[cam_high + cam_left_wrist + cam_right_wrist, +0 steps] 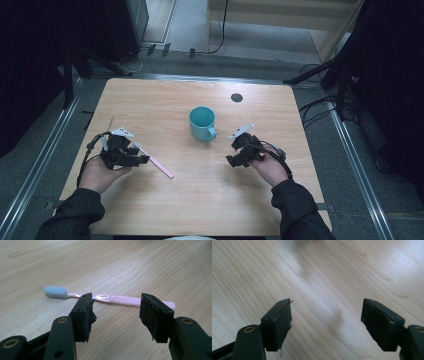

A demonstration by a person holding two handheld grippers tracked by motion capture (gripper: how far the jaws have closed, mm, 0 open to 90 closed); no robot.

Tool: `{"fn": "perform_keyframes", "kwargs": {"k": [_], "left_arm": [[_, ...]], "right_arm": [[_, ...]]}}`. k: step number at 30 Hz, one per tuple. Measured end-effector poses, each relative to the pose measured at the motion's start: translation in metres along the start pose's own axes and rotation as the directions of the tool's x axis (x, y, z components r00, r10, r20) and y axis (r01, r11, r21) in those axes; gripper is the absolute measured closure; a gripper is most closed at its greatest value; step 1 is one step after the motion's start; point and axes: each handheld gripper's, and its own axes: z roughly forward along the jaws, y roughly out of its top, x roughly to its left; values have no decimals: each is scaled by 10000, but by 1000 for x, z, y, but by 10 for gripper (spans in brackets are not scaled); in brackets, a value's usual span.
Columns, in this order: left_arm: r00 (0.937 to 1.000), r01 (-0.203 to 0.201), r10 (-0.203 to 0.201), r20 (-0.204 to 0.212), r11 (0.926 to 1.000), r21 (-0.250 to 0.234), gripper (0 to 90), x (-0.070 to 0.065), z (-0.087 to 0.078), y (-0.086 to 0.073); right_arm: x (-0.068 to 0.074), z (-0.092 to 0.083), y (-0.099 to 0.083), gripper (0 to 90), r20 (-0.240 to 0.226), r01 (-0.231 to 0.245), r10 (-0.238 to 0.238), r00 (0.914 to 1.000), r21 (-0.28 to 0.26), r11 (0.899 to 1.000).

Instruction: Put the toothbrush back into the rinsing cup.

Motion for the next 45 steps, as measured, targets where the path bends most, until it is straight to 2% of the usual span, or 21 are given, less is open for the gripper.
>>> {"fn": "perform_keyframes", "kwargs": {"k": [6, 11, 13, 24, 26, 27, 28, 30, 33, 36, 45], "left_arm": [[9999, 14, -14, -109, 10000, -48, 448, 0, 1, 0], [9999, 67, -68, -102, 10000, -39, 447, 1, 1, -1], [9999, 111, -111, -28, 9999, -76, 474, 1, 1, -2], [9995, 312, -312, -66, 9995, 77, 669, 4, -1, -7], [9990, 397, -391, -212, 9988, 283, 739, 6, 1, -8], [9990, 397, -391, -212, 9988, 283, 759, 6, 1, -8], [9981, 440, -428, -439, 9987, 270, 782, 7, 1, -8], [9975, 378, -367, -611, 9991, 175, 828, 8, 2, -7], [9968, 439, -425, -670, 9988, 198, 885, 8, 3, -6], [9969, 494, -466, -632, 9979, 431, 892, 10, 11, -5], [9962, 438, -381, -788, 9964, 720, 893, 11, 25, -2]], "right_arm": [[-5, 2, -2, 202, -333, -24, 31, 9994, 194, 9998], [-4, 3, -3, 203, -371, -5, 16, 9993, 276, 9996], [-4, 3, -2, 203, -380, 8, 5, 9993, 339, 9994], [-3, 6, 0, 204, -427, 89, -67, 9991, 505, 9987], [-3, 7, 0, 204, -477, 45, -22, 9989, 492, 9988], [-3, 7, 0, 204, -477, 45, -22, 9989, 492, 9988], [-3, 8, 0, 204, -474, 101, -77, 9988, 502, 9987], [-3, 8, 0, 204, -487, 94, -67, 9988, 544, 9985], [-3, 8, 0, 204, -477, 127, -99, 9988, 584, 9982], [-3, 8, 0, 204, -442, 187, -159, 9989, 628, 9979], [-3, 8, -2, 204, -450, 163, -130, 9989, 725, 9972]]}}
